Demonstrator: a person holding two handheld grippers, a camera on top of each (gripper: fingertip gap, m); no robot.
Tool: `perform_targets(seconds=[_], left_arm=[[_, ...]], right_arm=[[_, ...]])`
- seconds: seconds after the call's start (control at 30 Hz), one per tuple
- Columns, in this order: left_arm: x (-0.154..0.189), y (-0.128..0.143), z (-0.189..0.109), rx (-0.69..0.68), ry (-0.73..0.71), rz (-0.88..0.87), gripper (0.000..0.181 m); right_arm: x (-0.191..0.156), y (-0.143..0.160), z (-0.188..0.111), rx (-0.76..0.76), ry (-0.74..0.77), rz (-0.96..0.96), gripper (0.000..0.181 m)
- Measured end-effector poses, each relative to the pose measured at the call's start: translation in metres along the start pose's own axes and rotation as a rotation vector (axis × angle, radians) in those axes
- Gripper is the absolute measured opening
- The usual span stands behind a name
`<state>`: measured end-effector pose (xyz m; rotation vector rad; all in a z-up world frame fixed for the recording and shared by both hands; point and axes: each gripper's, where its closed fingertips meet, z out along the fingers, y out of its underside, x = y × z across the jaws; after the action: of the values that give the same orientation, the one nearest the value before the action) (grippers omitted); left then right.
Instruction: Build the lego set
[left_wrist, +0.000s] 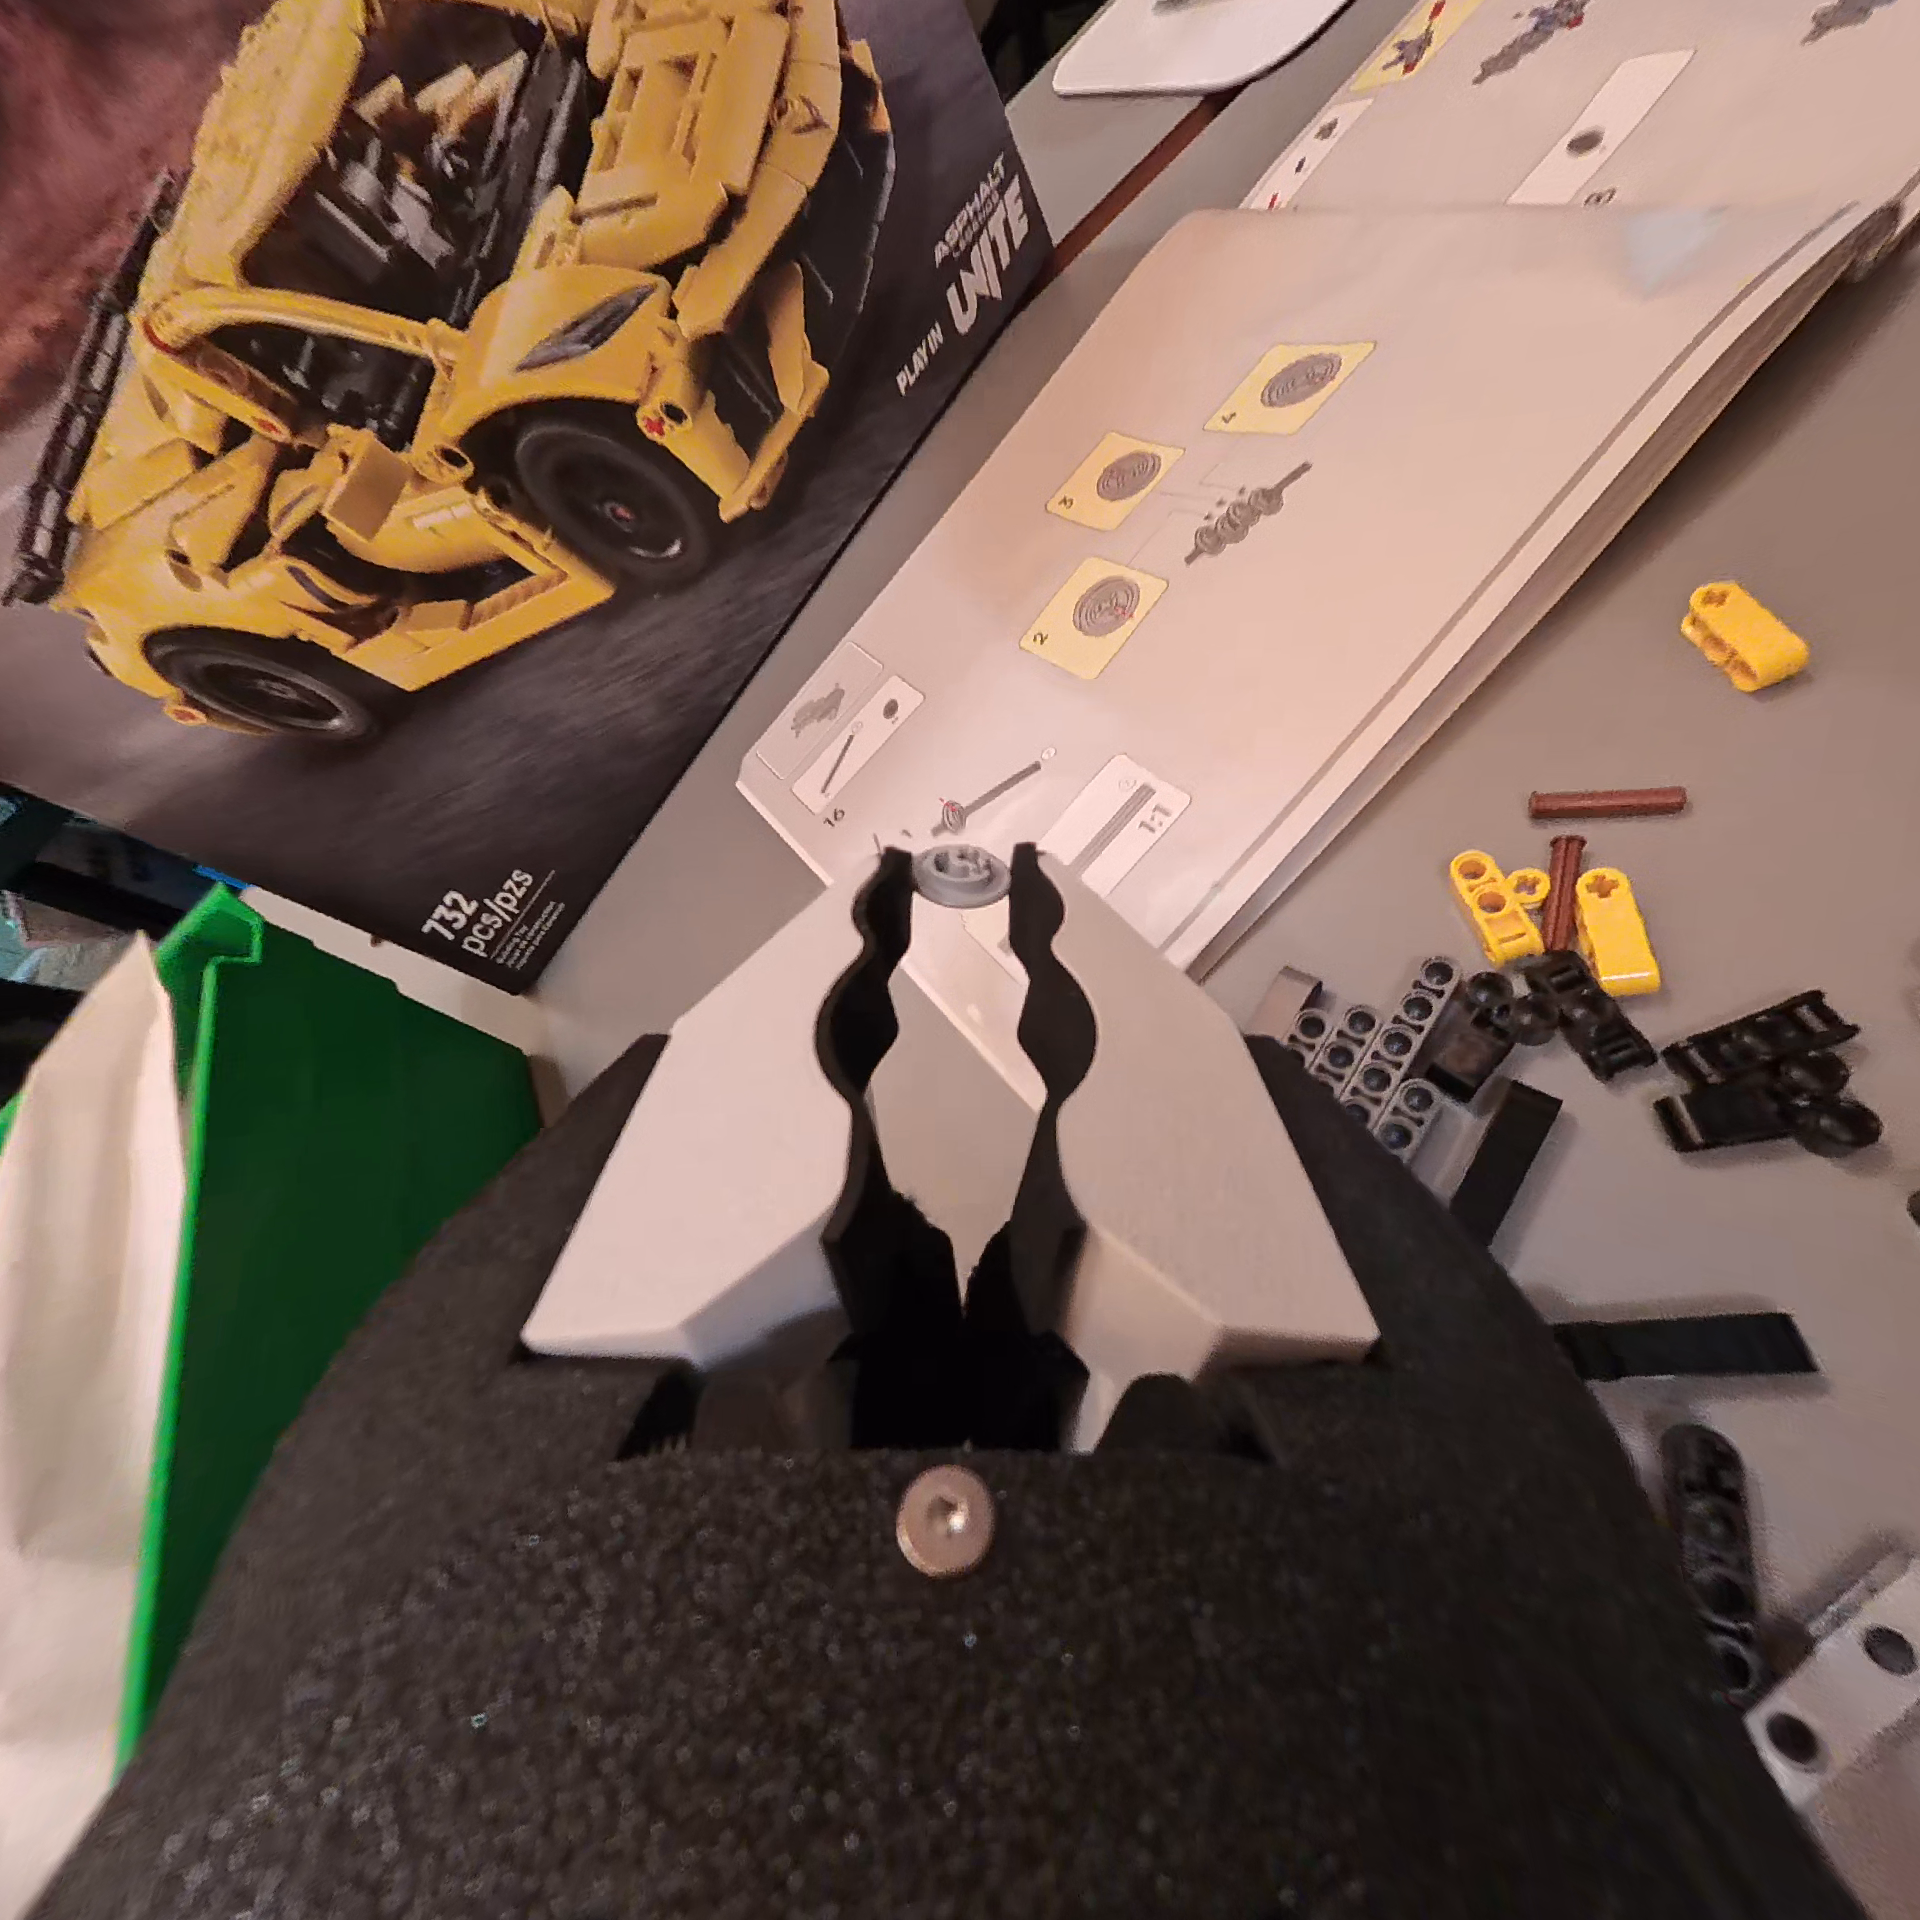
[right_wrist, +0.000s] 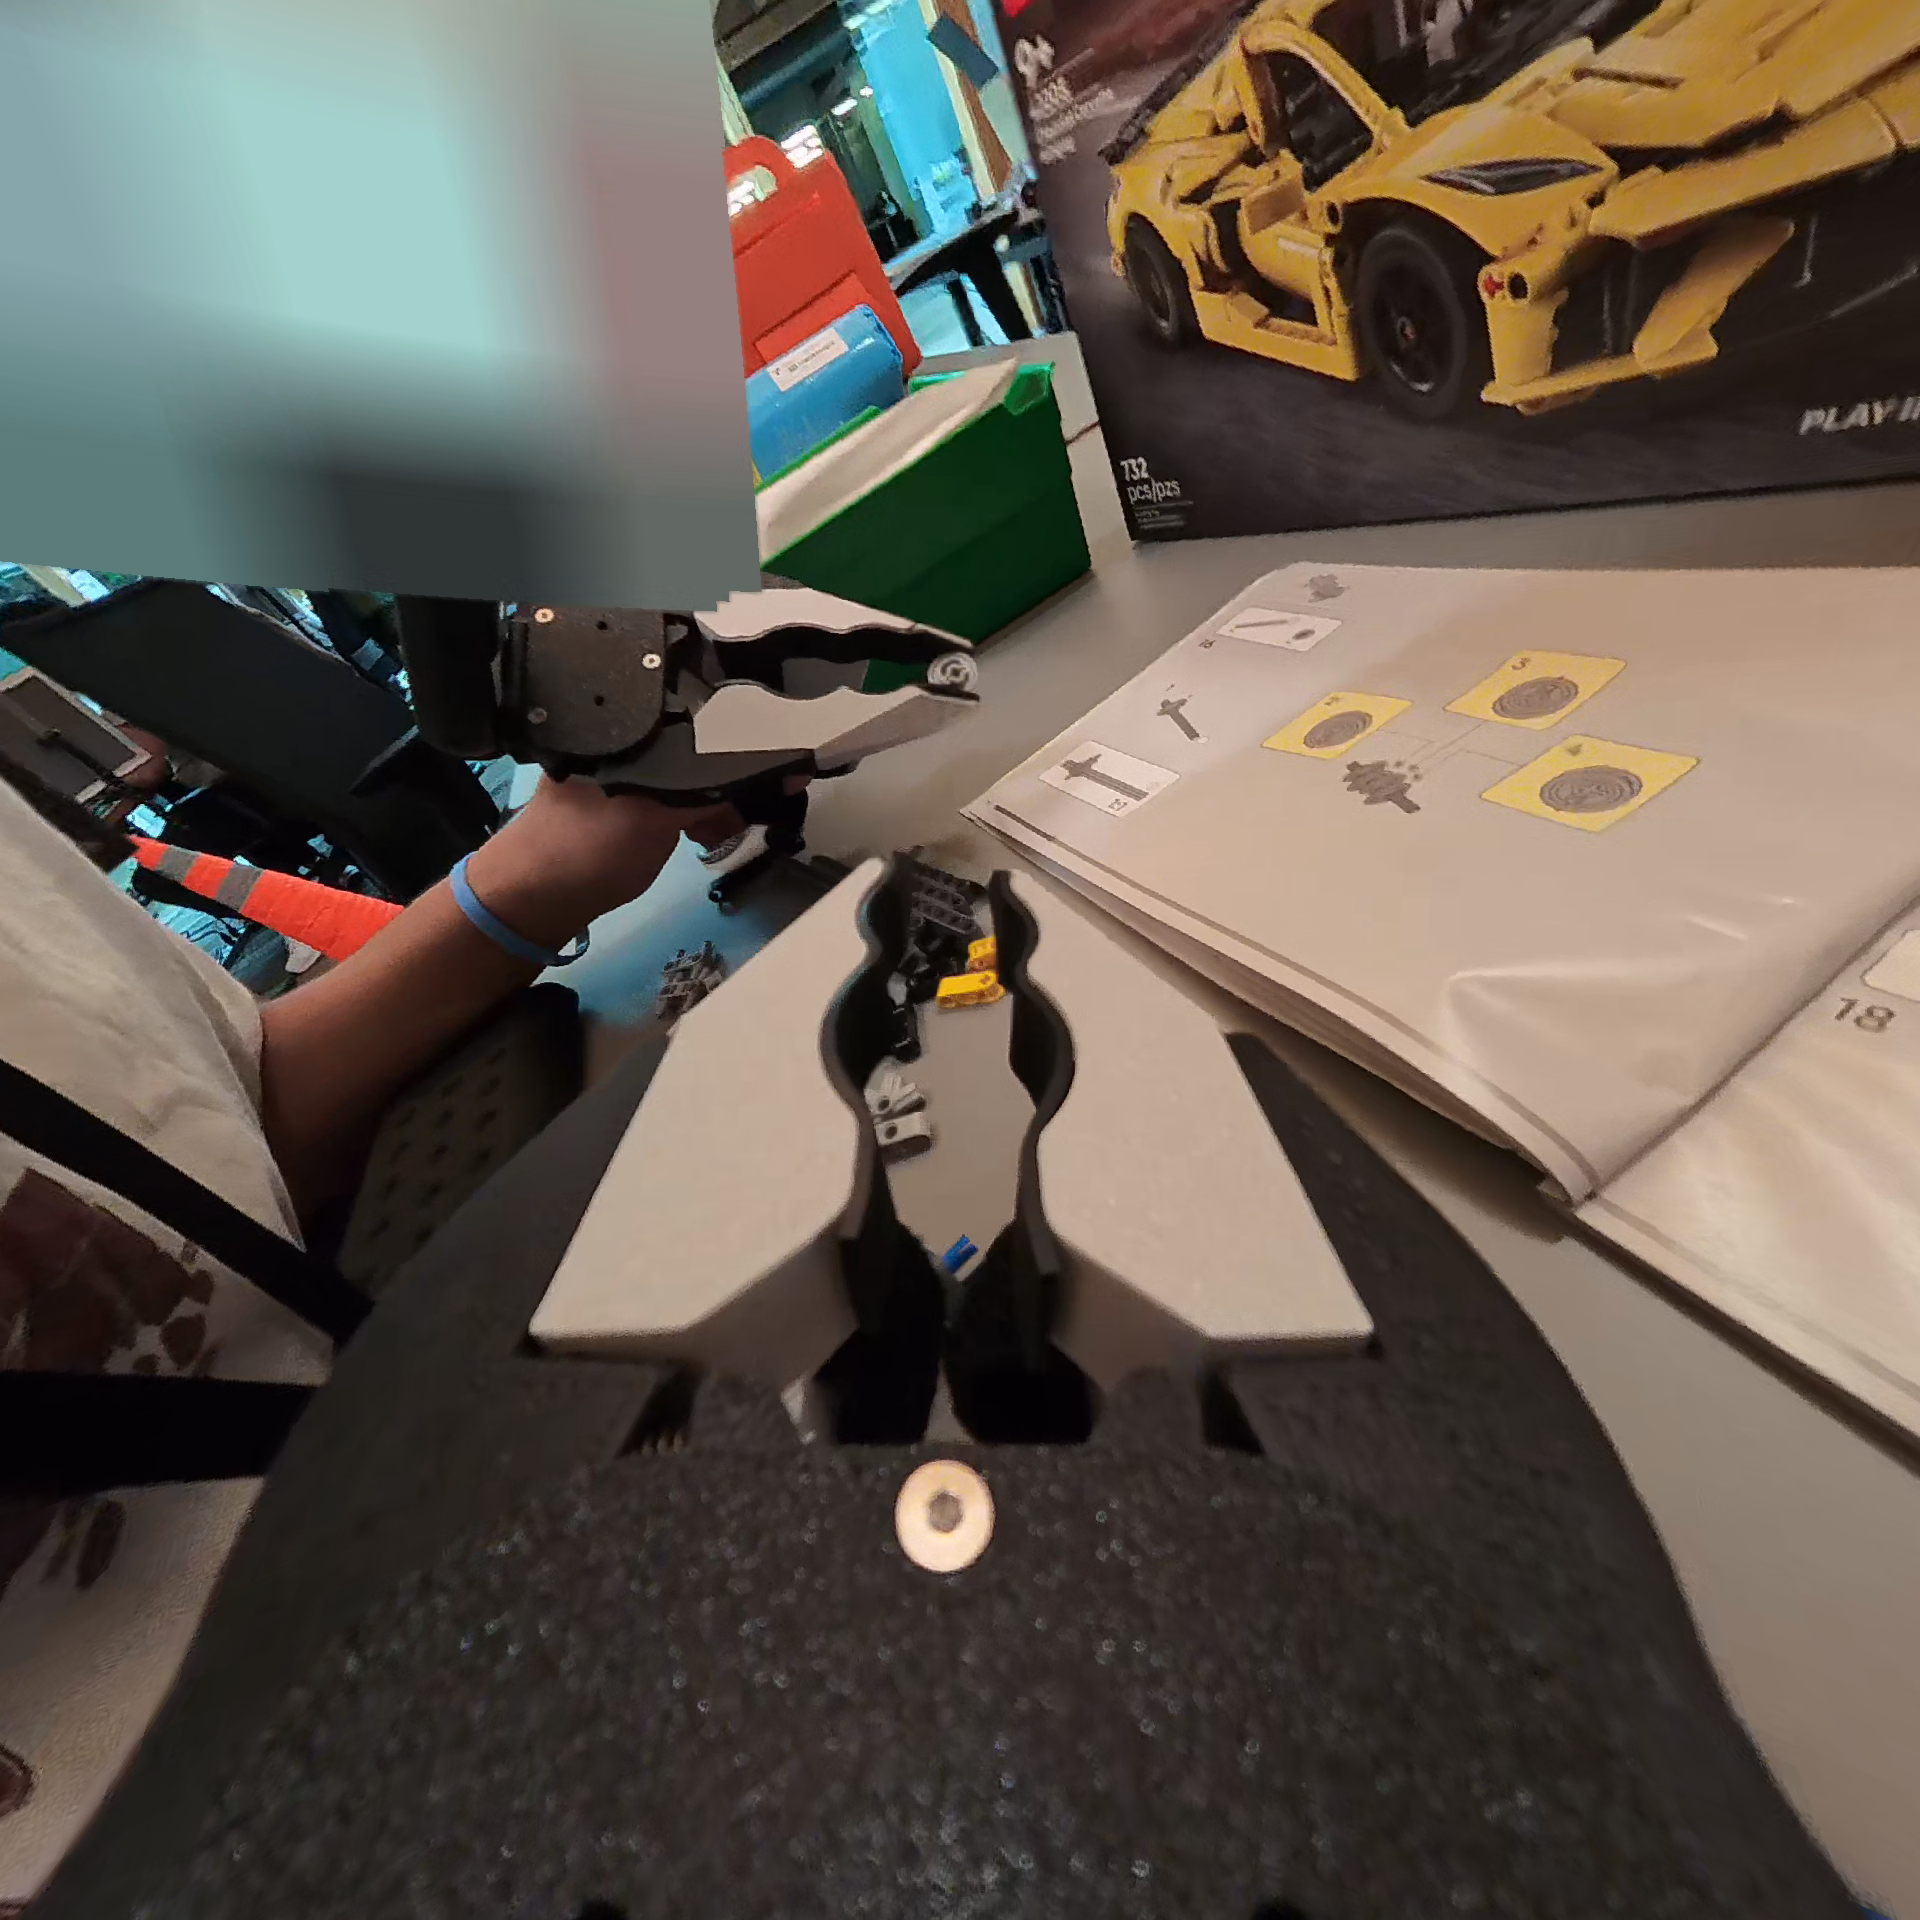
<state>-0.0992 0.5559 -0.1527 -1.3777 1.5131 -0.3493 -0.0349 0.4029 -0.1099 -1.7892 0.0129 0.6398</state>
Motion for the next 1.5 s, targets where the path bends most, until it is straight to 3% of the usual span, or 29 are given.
perform_targets(seconds=[0.13,0.27,0.37,0.5,0.6,0.77,1.03,1.37,1.5], left_arm=[[0.02,-0.035,-0.02,0.1,0.085,0.057,0.018],[0.07,-0.068,-0.054,0.16,0.217,0.114,0.018],[0.117,-0.078,-0.081,0.224,0.287,0.16,0.017],[0.16,-0.071,-0.097,0.202,0.264,0.306,0.017],[0.187,-0.067,-0.104,0.193,0.314,0.311,0.018],[0.199,-0.061,-0.106,0.264,0.361,0.184,0.017],[0.218,-0.052,-0.104,0.246,0.308,0.404,0.018],[0.216,-0.055,-0.106,0.259,0.344,0.346,0.018],[0.214,-0.056,-0.104,0.243,0.396,0.283,0.018]], right_arm=[[-0.016,-0.017,-0.013,0.047,-0.119,-0.136,0.021],[-0.014,-0.002,-0.06,-0.169,-0.198,-0.254,0.039],[-0.01,0.035,-0.097,-0.342,-0.193,-0.375,0.044],[-0.018,0.089,-0.122,-0.533,-0.227,-0.412,0.03],[-0.01,0.115,-0.121,-0.601,-0.189,-0.476,0.027],[0.003,0.133,-0.125,-0.722,-0.169,-0.551,0.021],[-0.001,0.138,-0.119,-0.802,-0.164,-0.665,0.014],[-0.007,0.138,-0.106,-0.759,-0.071,-0.661,0.002],[-0.026,0.122,-0.099,-0.627,-0.095,-0.599,0.002]])
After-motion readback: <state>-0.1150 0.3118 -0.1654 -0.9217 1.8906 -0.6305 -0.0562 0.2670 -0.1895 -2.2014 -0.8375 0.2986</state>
